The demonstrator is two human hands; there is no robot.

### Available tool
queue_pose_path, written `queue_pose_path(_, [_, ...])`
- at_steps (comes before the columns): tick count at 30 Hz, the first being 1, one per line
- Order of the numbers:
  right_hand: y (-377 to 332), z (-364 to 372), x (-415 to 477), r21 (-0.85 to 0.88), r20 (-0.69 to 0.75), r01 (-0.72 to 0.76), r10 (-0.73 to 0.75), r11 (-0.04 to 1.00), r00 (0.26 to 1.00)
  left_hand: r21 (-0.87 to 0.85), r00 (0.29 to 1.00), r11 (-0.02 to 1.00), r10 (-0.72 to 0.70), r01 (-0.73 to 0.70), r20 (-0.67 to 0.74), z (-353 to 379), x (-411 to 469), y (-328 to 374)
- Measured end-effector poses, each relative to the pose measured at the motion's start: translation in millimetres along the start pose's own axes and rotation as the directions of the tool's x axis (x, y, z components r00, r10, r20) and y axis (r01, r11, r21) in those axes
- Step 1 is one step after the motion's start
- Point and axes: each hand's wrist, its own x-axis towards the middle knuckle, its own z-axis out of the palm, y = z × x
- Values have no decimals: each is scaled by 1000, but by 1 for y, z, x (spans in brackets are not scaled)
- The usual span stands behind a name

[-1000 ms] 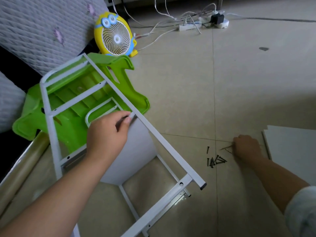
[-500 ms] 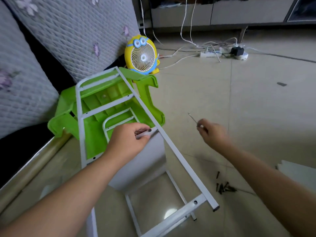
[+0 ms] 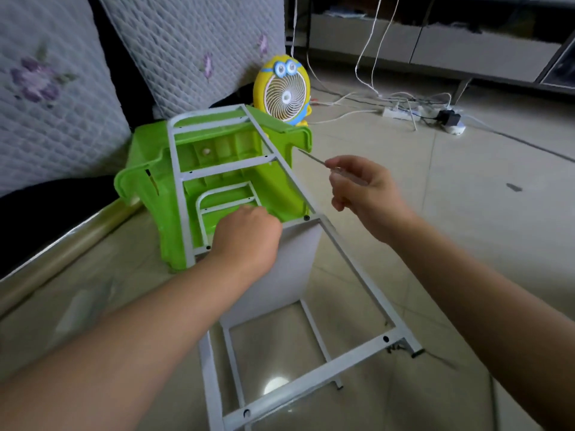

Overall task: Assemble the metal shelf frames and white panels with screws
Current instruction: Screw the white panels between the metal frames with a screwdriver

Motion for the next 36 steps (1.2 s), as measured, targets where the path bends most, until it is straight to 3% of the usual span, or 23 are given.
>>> queue_pose_path(3, [-6, -2, -6, -125, 22, 7, -4, 992, 1000, -5, 1000, 1000, 5, -5, -18, 6, 0, -3])
queue_pose_path(6, [-11, -3, -9, -183, 14, -2, 5, 983, 1000, -129, 999, 991, 14, -20, -47, 12, 1, -10])
queue_pose_path(9, [-17, -5, -10, -147, 13, -10, 12, 989, 1000, -297, 999, 955, 6, -18, -43, 14, 0, -14])
queue_pose_path(12, [-25, -7, -11, -143, 119, 22, -5, 989, 993, -367, 999, 930, -11, -5, -43, 15, -1, -14])
queue_pose_path(22, [-26, 1, -10, -515, 51, 174, -172, 840, 984, -254, 994, 967, -35, 8, -101, 16, -7, -3])
queue_pose_path(30, [-26, 2, -5, -588, 140, 271, -235, 762, 962, -188, 997, 982, -17, 2, -80, 13, -7, -1])
queue_pose_path(36, [-33, 2, -2, -629, 209, 268, -174, 730, 962, -211, 996, 977, -7, -11, -85, 12, -9, -2])
